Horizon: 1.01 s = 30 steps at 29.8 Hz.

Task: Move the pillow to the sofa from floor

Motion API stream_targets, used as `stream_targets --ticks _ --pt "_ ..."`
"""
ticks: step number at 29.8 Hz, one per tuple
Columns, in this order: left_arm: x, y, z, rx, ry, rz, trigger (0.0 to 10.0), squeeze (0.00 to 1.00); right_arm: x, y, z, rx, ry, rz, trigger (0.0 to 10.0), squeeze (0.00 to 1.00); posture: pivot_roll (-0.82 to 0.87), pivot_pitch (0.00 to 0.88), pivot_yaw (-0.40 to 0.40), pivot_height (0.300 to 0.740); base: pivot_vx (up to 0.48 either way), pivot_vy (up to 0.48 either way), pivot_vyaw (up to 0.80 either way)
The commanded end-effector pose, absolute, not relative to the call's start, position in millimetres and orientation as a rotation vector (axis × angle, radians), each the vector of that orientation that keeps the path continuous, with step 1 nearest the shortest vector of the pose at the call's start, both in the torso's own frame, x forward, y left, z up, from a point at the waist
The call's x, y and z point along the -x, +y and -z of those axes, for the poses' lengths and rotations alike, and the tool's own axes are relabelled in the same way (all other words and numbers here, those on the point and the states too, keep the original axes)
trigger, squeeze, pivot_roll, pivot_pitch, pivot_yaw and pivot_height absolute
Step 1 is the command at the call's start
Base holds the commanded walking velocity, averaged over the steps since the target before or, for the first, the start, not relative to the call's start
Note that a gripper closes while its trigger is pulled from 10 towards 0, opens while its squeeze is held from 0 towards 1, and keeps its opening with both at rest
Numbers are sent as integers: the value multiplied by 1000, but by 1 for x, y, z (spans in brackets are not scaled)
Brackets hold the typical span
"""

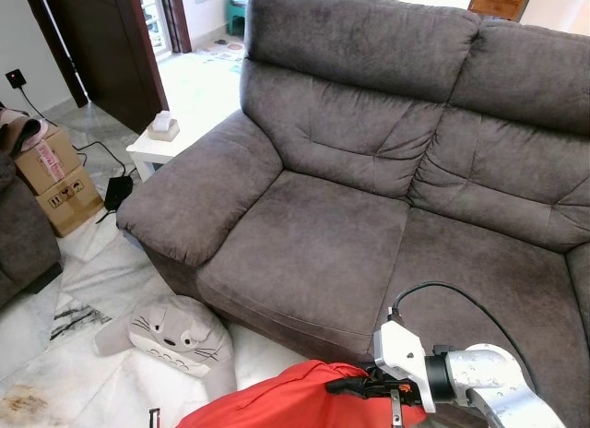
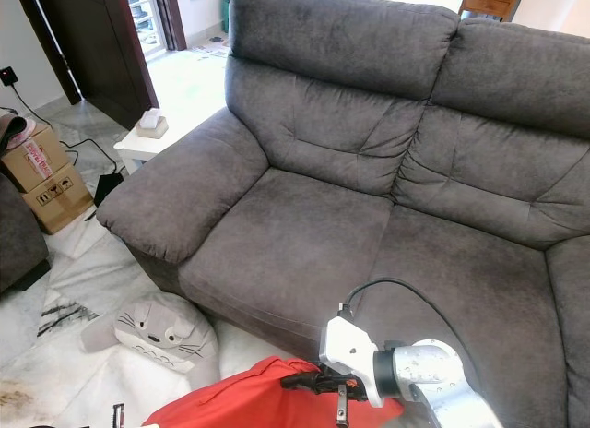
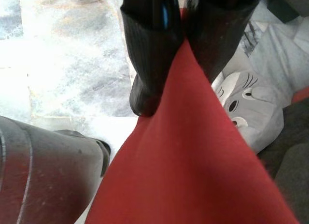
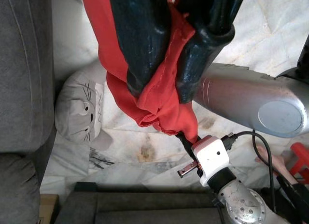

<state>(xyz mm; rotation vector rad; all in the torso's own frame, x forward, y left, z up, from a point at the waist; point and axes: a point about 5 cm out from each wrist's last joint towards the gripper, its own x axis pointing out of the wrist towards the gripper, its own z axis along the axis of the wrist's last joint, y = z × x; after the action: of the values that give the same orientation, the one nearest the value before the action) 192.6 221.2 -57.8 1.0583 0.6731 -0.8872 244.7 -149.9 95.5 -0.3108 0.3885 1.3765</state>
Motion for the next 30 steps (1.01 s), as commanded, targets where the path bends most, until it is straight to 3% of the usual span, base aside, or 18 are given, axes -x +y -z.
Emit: stream_targets --ticks 1,10,14,19,20,21,22,23,24,30 --pt "-186 227 61 -1061 715 881 0 0 -248 -143 -109 316 278 -1398 10000 0 77 110 -6 740 0 0 0" --pt "-205 225 49 -893 642 709 0 0 -249 -144 -95 304 297 -1349 10000 0 83 105 -3 740 0 0 0" --pt "-218 225 40 -834 594 646 0 0 -256 -148 -85 381 289 -1232 10000 0 90 98 -1 740 0 0 0" --pt "-258 236 3 -655 401 305 0 0 -266 -158 -68 372 311 -985 10000 0 94 82 0 740 0 0 0" --pt "-258 236 3 -655 401 305 0 0 -266 -158 -68 372 311 -985 10000 0 94 82 0 740 0 0 0" --pt "-269 235 -8 -521 344 190 1882 0 -272 -164 -59 373 334 -844 10000 0 97 78 -2 740 0 0 0" --pt "-273 234 -14 -464 317 149 1882 0 -276 -168 -54 374 353 -763 10000 0 97 78 -2 740 0 0 0" --pt "-277 231 -20 -416 283 124 7294 0 -279 -172 -50 371 368 -672 10000 0 99 74 -4 740 0 0 0" --pt "-279 228 -25 -378 258 111 10000 0 -282 -176 -46 361 377 -596 10000 0 99 74 -4 740 0 0 0" --pt "-289 206 -48 -148 105 -11 10000 0 -286 -172 -42 -35 334 -302 10000 0 102 70 -4 740 0 0 0"
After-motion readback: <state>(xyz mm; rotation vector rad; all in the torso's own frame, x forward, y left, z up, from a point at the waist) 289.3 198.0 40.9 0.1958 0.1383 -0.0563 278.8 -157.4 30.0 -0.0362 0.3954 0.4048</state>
